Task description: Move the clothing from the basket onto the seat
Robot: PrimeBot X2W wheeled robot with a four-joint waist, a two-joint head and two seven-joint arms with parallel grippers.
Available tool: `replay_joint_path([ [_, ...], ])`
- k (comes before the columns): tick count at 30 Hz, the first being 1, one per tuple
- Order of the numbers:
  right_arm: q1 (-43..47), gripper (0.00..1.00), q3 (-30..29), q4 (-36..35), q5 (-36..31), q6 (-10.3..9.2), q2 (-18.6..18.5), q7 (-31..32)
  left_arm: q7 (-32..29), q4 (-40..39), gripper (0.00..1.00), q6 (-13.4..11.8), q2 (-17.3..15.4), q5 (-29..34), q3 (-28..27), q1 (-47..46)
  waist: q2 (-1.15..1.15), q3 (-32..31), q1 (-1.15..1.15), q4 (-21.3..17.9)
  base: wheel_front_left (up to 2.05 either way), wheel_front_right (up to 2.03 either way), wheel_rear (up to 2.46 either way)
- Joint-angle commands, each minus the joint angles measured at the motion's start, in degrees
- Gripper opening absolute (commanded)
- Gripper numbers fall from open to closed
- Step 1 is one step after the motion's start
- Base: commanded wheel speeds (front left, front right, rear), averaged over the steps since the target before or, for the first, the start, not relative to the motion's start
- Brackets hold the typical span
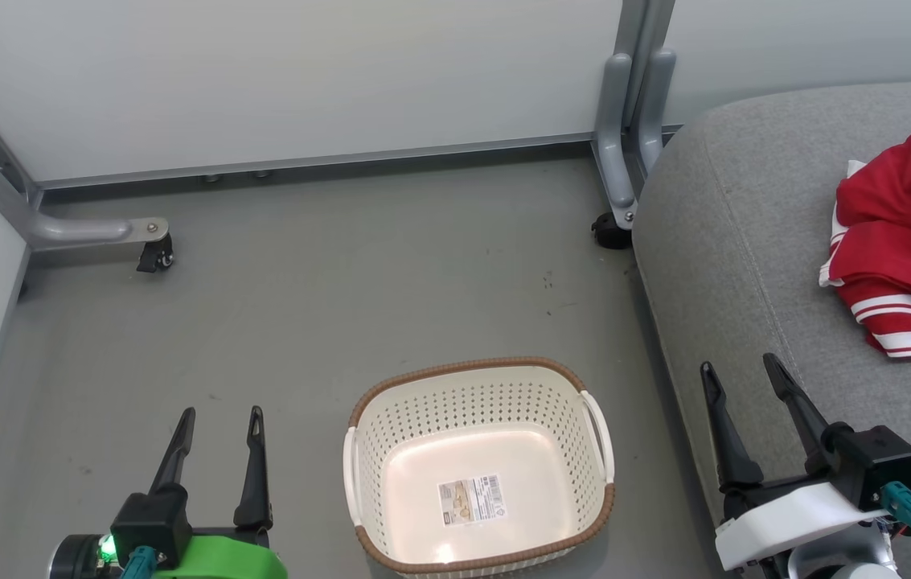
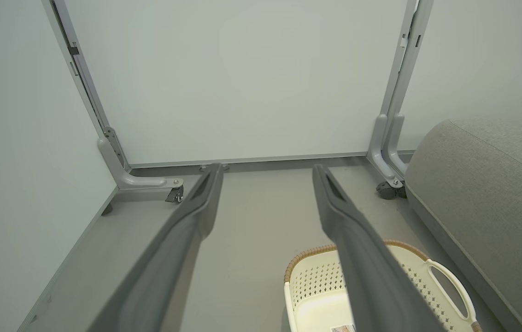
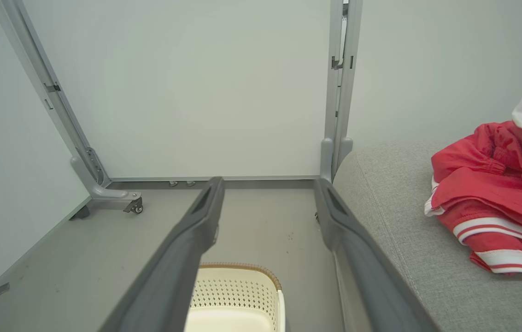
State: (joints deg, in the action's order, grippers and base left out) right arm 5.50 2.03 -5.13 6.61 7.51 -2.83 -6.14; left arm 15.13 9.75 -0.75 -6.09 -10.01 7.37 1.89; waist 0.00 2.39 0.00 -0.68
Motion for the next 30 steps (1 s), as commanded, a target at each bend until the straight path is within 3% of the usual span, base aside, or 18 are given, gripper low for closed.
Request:
replay_joint_path([
  [1,-0.02,1.00,-0.14,-0.16,-0.17,-0.04,-0.12,0.01,0.01,0.22,1.00,0.24,0.25,0.34,-0.39,-0.11,0.00,0.04,0.00,0.07,0.00,0.00,0.00],
  [3,-0.10,1.00,-0.21,-0.27,-0.09,-0.04,-0.12,0.03,0.01,0.30,1.00,0.35,0.34,0.62,-0.58,-0.31,0.00,0.16,0.00,0.16,0.00,0.00,0.00],
  [4,0.03,0.00,-0.07,0.05,0.03,0.01,0.01,-0.01,0.00,0.26,0.00,0.25,0.17,0.18,-0.20,-0.04,0.00,0.15,0.00,0.15,0.00,0.00,0.00],
  [7,0.33,0.00,0.16,1.35,0.34,0.01,0.20,-0.03,-0.11,1.74,0.00,0.28,0.22,-0.31,0.02,0.03,0.00,0.14,0.00,0.15,0.00,0.00,0.00],
  [30,-3.26,0.00,-0.37,6.27,26.74,0.00,-1.41,1.99,-6.34,2.42,0.00,2.60,1.05,-23.96,-4.06,-2.57,0.00,-0.28,0.00,0.25,0.00,0.00,0.00],
])
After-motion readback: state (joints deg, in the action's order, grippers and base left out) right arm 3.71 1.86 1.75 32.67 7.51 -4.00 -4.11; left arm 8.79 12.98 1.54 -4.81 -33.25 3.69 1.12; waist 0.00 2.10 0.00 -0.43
